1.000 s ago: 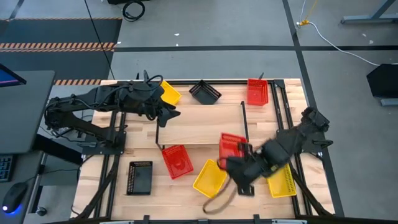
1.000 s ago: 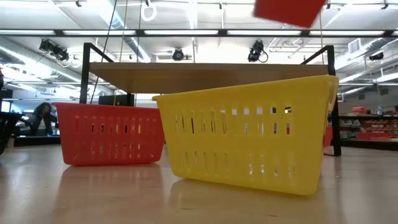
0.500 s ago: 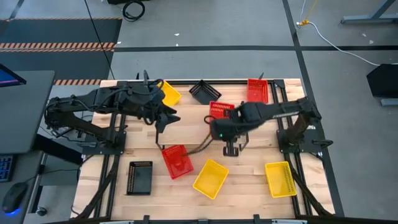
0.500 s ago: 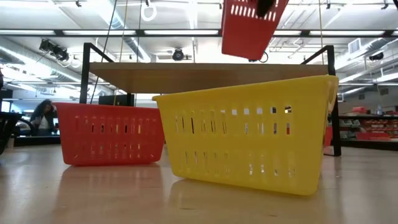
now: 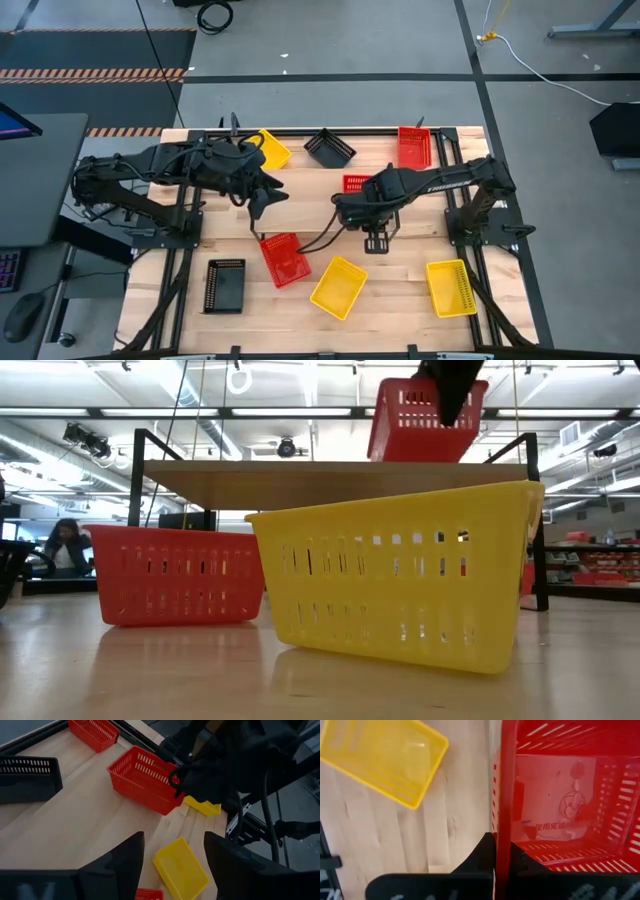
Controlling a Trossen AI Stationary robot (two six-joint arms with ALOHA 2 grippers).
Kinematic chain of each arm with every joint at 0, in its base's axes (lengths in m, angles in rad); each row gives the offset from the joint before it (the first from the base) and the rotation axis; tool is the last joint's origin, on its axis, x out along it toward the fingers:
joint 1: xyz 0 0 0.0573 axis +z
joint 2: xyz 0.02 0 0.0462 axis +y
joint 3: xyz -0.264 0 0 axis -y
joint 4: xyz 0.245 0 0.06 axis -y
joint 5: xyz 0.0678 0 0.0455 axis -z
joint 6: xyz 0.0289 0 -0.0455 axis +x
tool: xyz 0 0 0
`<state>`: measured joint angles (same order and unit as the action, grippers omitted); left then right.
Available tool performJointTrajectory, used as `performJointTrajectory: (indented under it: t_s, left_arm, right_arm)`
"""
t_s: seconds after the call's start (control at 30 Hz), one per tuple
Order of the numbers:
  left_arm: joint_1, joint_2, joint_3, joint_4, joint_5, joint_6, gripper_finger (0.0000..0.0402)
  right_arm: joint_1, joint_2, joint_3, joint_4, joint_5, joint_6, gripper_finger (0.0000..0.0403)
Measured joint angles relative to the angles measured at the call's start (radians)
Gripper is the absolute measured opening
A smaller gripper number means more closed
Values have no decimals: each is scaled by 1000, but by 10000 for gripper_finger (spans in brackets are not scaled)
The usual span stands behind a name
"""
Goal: Stack baskets on shelf by color
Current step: Put the bottom right red basket on the shelf
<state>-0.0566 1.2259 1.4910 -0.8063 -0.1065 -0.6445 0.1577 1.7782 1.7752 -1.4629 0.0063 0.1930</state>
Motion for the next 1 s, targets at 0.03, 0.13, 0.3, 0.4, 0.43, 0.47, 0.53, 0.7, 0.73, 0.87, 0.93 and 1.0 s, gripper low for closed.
performJointTrajectory:
  t_s: [0.03,0.13,0.3,0.4,0.43,0.47,0.53,0.7,0.73,0.87,0.93,1.0]
  left_arm:
    - [0,0,0,1,-2,-6,214]
    - [0,0,0,1,-4,-25,214]
    - [0,0,0,1,-4,-29,211]
    - [0,0,0,1,-4,-45,213]
    - [0,0,0,1,-4,-47,213]
    - [0,0,0,1,-4,-47,213]
    - [0,0,0,1,-4,-51,211]
    - [0,0,0,1,-4,-51,207]
    - [0,0,0,1,-4,-51,206]
    - [0,0,0,1,-4,-51,208]
    - [0,0,0,1,-4,-51,210]
    - [0,0,0,1,-4,-50,209]
  right_arm:
    - [1,0,-3,-9,0,-12,6]
    - [2,0,-5,-19,9,-37,15]
    - [-7,0,-5,-20,28,-37,40]
    - [-21,0,-5,-21,27,-22,56]
    - [-25,0,-5,-23,28,-15,61]
    - [-29,0,-5,-25,31,-8,66]
    - [-35,0,-5,-35,33,7,74]
    - [-42,0,-5,-61,31,23,85]
    - [-42,0,-5,-67,27,25,85]
    - [-35,0,-5,-67,-8,59,82]
    - [-28,0,-5,-67,-24,76,79]
    - [-17,0,-5,-66,-30,99,76]
